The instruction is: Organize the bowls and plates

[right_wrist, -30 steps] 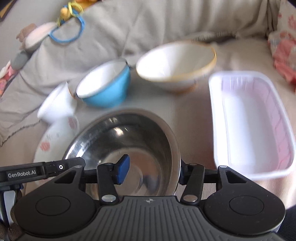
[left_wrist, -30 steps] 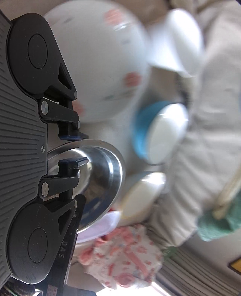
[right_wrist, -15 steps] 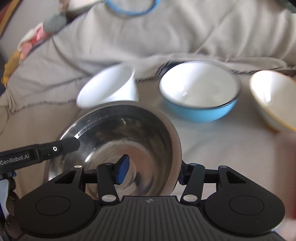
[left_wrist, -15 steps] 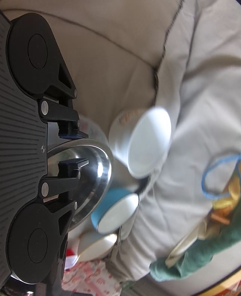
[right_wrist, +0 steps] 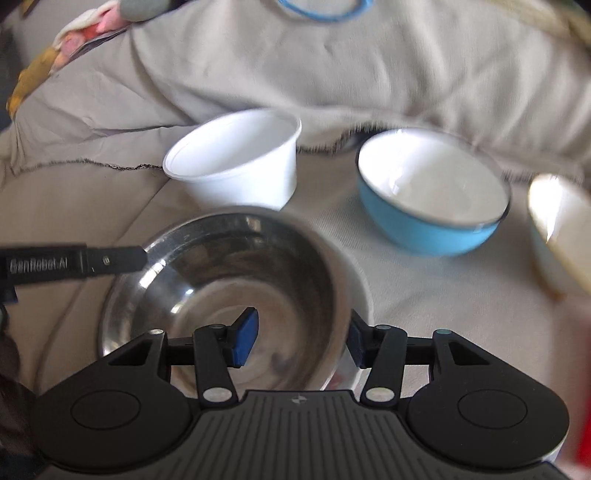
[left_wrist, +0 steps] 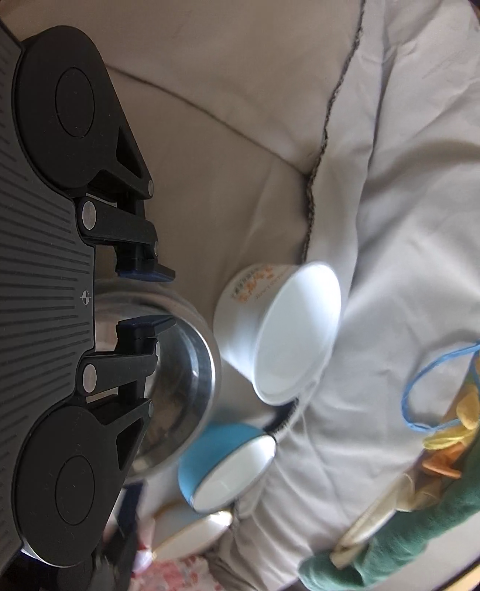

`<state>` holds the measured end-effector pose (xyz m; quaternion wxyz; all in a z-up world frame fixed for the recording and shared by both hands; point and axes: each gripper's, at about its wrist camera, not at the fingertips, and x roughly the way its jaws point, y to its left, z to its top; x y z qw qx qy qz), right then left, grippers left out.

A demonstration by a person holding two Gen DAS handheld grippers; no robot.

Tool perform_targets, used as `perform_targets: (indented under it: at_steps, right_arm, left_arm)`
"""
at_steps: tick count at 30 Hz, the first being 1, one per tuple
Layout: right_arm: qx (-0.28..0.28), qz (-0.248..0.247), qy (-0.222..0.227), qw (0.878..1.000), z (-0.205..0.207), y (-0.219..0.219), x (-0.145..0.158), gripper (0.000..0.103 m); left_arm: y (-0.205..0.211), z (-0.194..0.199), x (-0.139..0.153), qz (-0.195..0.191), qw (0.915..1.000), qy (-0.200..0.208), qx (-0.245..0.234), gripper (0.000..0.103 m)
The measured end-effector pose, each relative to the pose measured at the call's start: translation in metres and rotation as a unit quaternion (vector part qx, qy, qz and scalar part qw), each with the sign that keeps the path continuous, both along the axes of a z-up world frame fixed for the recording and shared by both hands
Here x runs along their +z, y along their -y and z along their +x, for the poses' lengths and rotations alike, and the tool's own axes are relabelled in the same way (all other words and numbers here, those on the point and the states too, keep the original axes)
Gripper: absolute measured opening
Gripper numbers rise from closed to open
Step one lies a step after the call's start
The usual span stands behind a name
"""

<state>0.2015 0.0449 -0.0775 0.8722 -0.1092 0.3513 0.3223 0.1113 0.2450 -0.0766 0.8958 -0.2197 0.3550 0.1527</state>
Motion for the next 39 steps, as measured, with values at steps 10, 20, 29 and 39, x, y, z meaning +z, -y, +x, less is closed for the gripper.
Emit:
perform_targets:
  at_steps: [10,20,29,39]
  right_arm:
    - [-0.018,-0.002,-0.087,0.996,0.017,0.007,-0.013,0.092]
    - [-0.002,0.073,-0.211,0.975,0.046,0.021,-0.025,0.064]
    - [-0.036,0.096,-0.210,0.972,0.050,0.060,-0.029,0.060]
    - [-0.065,0.091,0.037,0.993,0.029,0.108,0.024,0.071]
  left_arm:
    - [-0.011,0.009,-0.030,-0.079,0.9964,-0.028,0.000,0.026]
    - [-0.008,0.016,-0.039,-0.115,0.9929,-0.026,-0.010,0.041]
    - [0.017,0.030,-0.038,-0.105,0.9915,-0.012,-0.075,0.041]
    - [0.033,0.010,0.022,-0.015,0.9955,0.094,-0.006,0.027]
